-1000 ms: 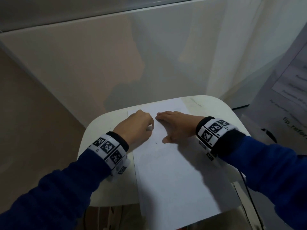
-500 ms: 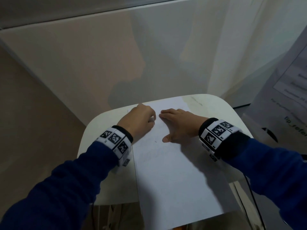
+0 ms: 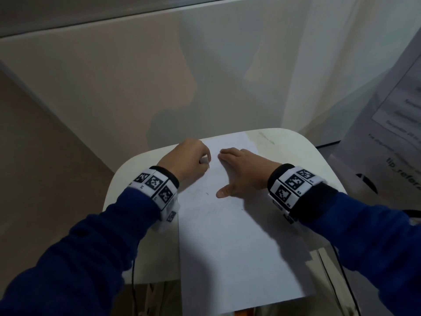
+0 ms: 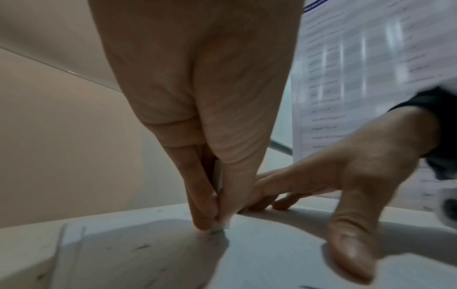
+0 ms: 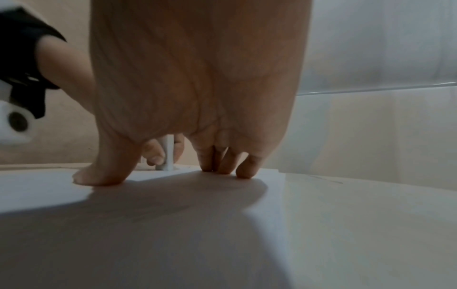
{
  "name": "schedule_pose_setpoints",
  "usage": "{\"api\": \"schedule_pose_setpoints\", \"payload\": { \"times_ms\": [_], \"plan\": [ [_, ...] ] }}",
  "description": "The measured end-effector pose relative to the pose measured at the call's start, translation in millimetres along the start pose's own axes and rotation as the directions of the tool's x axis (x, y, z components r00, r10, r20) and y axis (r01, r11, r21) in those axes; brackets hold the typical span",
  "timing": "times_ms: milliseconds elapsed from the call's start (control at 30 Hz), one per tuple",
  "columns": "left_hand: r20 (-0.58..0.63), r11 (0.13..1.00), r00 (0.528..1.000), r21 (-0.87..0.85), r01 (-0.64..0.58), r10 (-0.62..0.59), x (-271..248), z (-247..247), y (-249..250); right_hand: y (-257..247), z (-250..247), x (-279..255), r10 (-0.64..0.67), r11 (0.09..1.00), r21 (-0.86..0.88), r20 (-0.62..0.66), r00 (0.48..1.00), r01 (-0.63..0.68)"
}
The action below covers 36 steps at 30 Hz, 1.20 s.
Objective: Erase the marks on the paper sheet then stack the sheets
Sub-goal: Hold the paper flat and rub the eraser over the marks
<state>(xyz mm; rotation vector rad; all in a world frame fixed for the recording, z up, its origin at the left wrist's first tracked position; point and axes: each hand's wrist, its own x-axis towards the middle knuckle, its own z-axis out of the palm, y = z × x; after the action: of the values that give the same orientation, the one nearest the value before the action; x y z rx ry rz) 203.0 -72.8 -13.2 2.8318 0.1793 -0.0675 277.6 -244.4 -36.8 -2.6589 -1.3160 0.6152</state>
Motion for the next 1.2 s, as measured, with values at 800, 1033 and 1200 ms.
{"api": "schedule_pose_setpoints", "payload": {
  "times_ms": [800,1033,1200],
  "plan": [
    [0.021,0.999,0.999,0.022,-0.025,0.025,1.9,5.1,8.7,4.8,-5.7,-3.9,-0.04,0.999,0.021,0.027,0.999,0.039],
    [0.08,0.997,0.995,0.047,-0.058,0.054,-10.9,11.2,14.3,9.7,-3.0,-5.6,-0.009,0.999,0.034,-0.043,0.999,0.01],
    [0.029,0.999,0.999,0.019,-0.031,0.031,-4.4,7.0,13.8,9.3,-4.3,-6.8,-0.001,1.0,0.032,-0.034,0.999,0.002]
  ]
}}
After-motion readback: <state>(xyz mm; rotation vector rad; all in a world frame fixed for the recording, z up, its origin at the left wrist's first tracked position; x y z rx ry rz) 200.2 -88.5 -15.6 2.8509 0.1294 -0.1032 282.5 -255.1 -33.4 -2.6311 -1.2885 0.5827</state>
